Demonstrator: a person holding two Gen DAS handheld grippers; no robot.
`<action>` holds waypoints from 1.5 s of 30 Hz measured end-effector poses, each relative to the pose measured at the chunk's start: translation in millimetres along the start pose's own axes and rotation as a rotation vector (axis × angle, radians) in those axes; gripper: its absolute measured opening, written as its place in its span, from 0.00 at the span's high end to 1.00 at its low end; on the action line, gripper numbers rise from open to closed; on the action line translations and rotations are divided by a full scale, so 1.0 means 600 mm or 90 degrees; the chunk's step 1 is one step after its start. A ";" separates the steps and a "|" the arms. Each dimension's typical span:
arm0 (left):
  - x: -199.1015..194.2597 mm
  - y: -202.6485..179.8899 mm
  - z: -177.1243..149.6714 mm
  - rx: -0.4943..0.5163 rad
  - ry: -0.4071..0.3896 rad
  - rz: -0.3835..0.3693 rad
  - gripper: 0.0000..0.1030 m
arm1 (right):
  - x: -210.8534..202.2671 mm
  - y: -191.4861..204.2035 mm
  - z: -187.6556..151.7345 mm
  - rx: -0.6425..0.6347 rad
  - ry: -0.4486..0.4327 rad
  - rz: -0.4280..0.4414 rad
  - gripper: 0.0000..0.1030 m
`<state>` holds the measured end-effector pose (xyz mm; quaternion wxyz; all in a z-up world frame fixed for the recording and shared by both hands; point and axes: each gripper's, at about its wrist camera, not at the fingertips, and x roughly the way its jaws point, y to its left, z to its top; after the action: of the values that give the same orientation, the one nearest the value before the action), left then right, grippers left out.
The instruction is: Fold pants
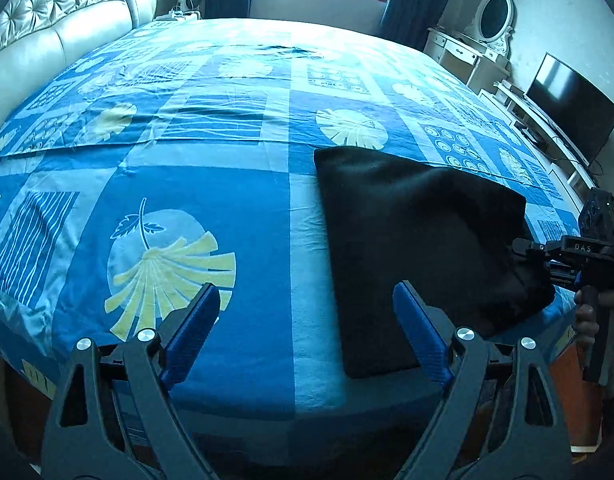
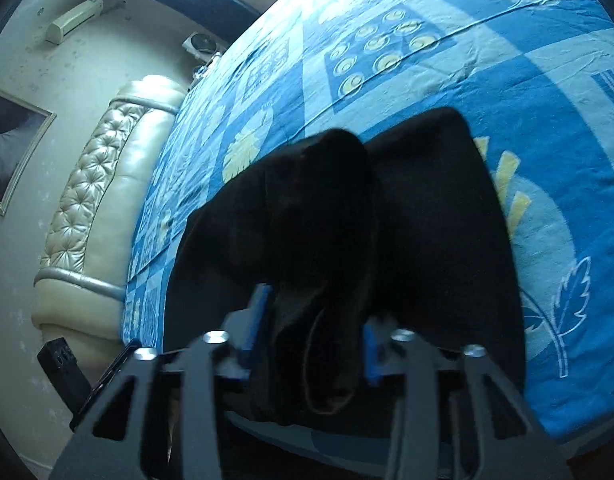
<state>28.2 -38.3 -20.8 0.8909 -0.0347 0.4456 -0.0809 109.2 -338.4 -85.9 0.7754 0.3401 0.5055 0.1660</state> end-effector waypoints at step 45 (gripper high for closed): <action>0.047 0.021 -0.015 -0.034 0.057 -0.148 0.15 | -0.147 -0.142 -0.018 0.122 -0.170 0.096 0.28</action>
<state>38.7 -30.9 -50.1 0.8534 -0.1065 0.4800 -0.1731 53.9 -448.3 -88.6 0.7851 0.4680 0.3850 0.1282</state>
